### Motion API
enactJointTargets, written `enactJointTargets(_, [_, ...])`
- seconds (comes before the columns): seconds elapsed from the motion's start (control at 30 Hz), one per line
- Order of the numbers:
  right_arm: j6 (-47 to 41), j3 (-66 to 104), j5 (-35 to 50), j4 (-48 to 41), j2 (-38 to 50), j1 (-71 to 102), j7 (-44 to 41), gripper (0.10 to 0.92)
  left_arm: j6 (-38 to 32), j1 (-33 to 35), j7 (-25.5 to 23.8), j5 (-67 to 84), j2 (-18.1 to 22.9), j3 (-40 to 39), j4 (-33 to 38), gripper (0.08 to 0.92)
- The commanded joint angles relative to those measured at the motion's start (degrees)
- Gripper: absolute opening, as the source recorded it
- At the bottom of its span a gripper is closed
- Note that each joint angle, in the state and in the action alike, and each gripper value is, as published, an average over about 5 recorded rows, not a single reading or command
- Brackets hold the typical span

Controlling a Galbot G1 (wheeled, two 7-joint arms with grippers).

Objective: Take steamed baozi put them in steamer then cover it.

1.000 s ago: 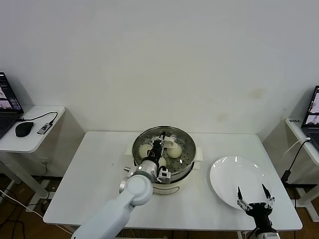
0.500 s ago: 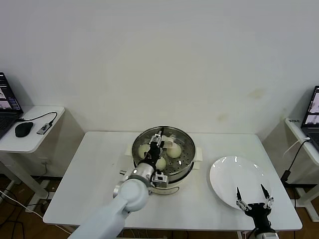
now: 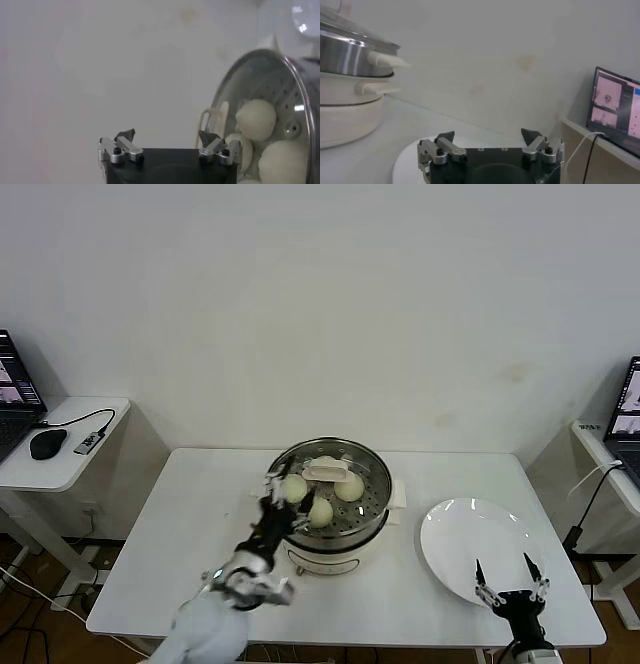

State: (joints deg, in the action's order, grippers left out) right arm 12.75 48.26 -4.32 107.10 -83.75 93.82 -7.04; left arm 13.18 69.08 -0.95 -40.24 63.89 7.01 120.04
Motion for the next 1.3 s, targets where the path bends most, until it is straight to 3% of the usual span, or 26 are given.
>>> enactJointTargets(0.03, [-1.7,-1.6,2.2,0.6,1.7,0.8,-0.6,0.823,-20.0,29.0,13.1,50.3,2.0,25.4,3.6,0.823])
enactJointTargets(0.13, [-1.7,-2.3,2.7,0.8,2.7,1.4,-0.8,0.823,-22.4,31.9,13.7,51.8,3.7,25.4,3.8,0.823])
enactJointTargets(0.5, [-0.7,-3.3,2.5,1.2,3.8,2.9,-1.0,0.823,-19.6,34.5,12.8,53.7,6.4,23.8,1.9,0.823])
enactJointTargets(0.7, [-1.4,-5.2,3.4,3.1,4.5,4.1,-1.8,0.823,-19.6,34.5,9.8,54.0,7.4,23.5,-1.0,0.823])
enactJointTargets(0.9, [-3.0,-7.2,6.2,5.6,5.2,6.2,-2.7,0.823,-18.3,35.4,7.3,55.5,9.3,22.7,-1.1,0.823])
enactJointTargets(1.3, [-5.5,-7.5,12.2,7.4,5.3,7.2,-4.6,0.823,-17.4,36.3,6.9,56.4,11.2,21.3,-2.0,0.823])
